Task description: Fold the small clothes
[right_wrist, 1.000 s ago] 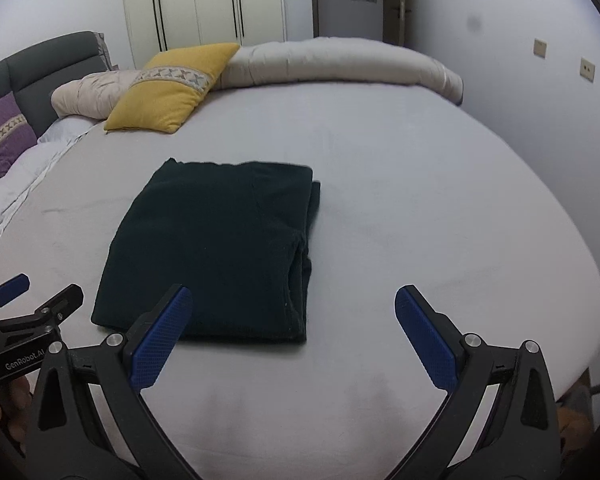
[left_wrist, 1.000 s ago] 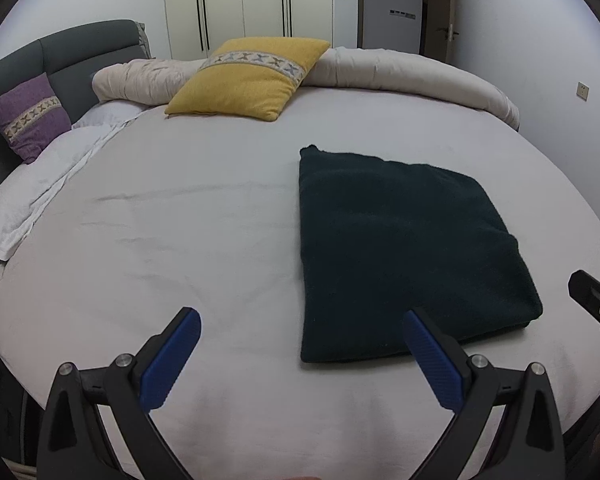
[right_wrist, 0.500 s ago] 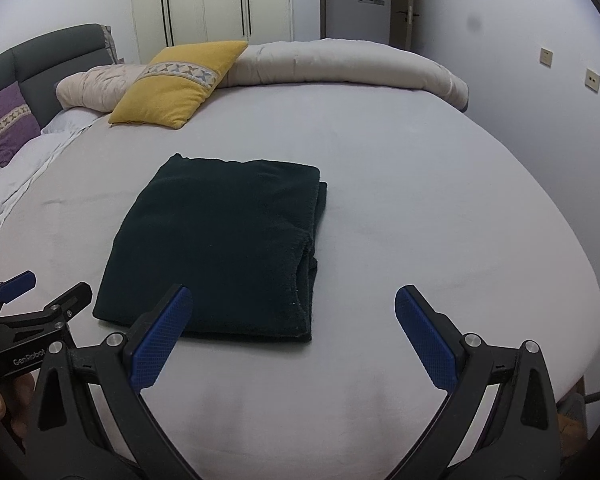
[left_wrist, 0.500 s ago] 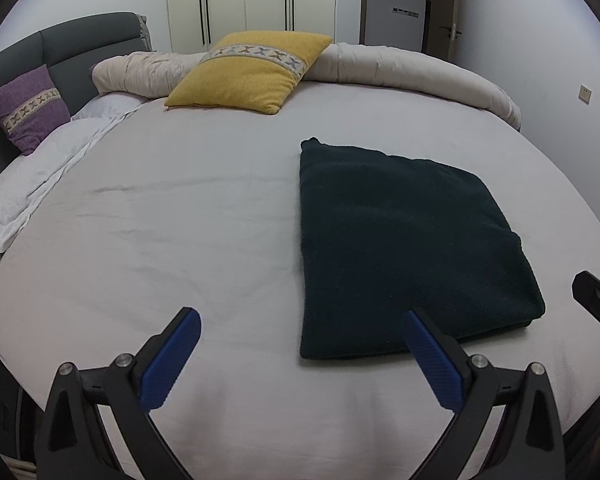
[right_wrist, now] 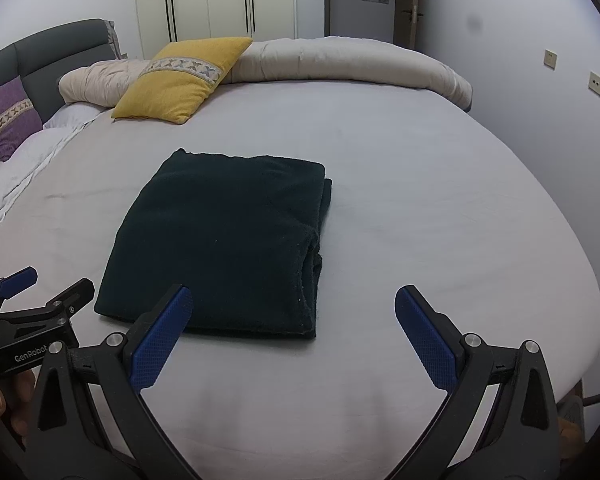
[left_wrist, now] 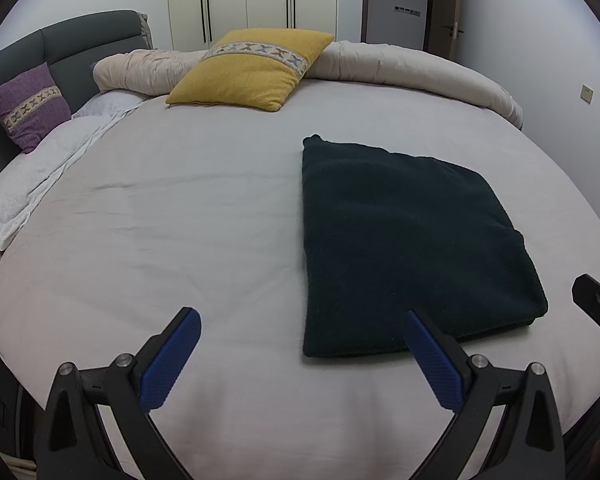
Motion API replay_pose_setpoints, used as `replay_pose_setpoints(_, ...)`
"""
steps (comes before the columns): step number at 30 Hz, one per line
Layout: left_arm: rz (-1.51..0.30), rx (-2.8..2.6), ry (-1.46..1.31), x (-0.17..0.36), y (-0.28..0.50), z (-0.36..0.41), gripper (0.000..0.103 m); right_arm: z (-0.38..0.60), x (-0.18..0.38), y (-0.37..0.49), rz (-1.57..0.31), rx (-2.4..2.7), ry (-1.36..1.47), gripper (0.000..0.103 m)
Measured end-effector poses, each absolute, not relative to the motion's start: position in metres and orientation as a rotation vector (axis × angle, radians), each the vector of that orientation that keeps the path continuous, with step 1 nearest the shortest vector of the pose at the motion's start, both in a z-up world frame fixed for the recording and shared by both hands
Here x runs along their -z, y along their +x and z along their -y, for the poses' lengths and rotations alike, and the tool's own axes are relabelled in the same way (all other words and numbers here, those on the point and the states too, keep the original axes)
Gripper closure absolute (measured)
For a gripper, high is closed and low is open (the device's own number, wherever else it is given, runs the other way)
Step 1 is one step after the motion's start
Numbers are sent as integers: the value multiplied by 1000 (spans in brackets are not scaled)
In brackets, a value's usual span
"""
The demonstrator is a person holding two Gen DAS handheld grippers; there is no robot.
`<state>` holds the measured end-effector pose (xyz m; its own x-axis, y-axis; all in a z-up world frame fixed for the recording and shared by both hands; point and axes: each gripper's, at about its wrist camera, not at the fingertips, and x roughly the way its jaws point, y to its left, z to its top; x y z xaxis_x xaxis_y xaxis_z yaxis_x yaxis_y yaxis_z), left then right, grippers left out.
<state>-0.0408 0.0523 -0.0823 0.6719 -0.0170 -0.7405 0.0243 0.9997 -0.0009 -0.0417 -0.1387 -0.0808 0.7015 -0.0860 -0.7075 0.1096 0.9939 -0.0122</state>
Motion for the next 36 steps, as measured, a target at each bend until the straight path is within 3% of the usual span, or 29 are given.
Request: replay_pose_setpoints(36, -836, 24, 7, 83, -42, -55, 0, 135, 84, -43, -792, 105, 38, 0)
